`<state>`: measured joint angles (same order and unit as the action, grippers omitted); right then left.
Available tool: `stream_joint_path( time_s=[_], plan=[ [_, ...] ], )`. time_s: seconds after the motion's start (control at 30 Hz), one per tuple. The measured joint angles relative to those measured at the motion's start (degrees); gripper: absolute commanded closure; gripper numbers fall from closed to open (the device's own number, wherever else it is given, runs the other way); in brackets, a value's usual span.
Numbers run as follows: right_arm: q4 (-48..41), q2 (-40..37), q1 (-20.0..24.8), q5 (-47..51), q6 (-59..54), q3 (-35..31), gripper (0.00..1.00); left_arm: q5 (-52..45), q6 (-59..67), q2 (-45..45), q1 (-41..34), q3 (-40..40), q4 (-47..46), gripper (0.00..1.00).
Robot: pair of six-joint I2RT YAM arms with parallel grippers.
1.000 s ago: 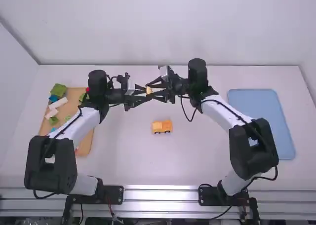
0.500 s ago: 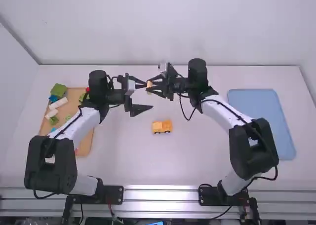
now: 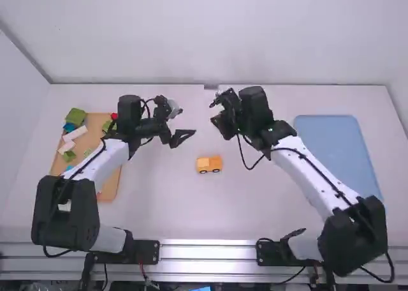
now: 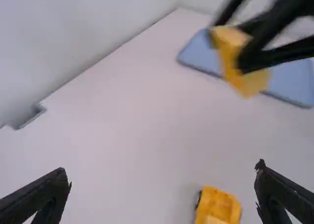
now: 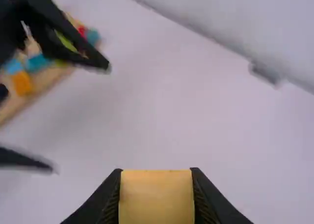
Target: Assemble lego blocks to make yellow taxi
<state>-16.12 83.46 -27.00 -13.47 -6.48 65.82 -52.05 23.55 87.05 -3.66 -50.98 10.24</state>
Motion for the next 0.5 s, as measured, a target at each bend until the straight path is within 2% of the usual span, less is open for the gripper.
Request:
stream_joint_path(
  time_s=[0.1, 0.17, 0.23, 0.5],
  plan=[
    [-9.46, -1.77, -2.03, 8.70, 5.51, 0.13, 0.88, 3.41, 0.00, 0.00, 0.00, 0.00, -0.04, 0.01],
    [-16.09, -1.55, -1.66, 11.87, 9.84, 0.00, 0.88, 4.76, 0.02, 0.00, 0.02, 0.00, -0.17, 0.01],
    [-19.32, -0.98, -0.66, 13.86, 13.90, -0.33, 0.92, 5.70, 0.00, 0.00, 0.00, 0.00, -0.20, 0.01],
    [-20.98, 7.65, 3.61, 15.76, 24.41, -2.62, 0.91, 6.73, 0.02, 0.00, 0.00, 0.00, -1.18, 0.01]
  ],
)
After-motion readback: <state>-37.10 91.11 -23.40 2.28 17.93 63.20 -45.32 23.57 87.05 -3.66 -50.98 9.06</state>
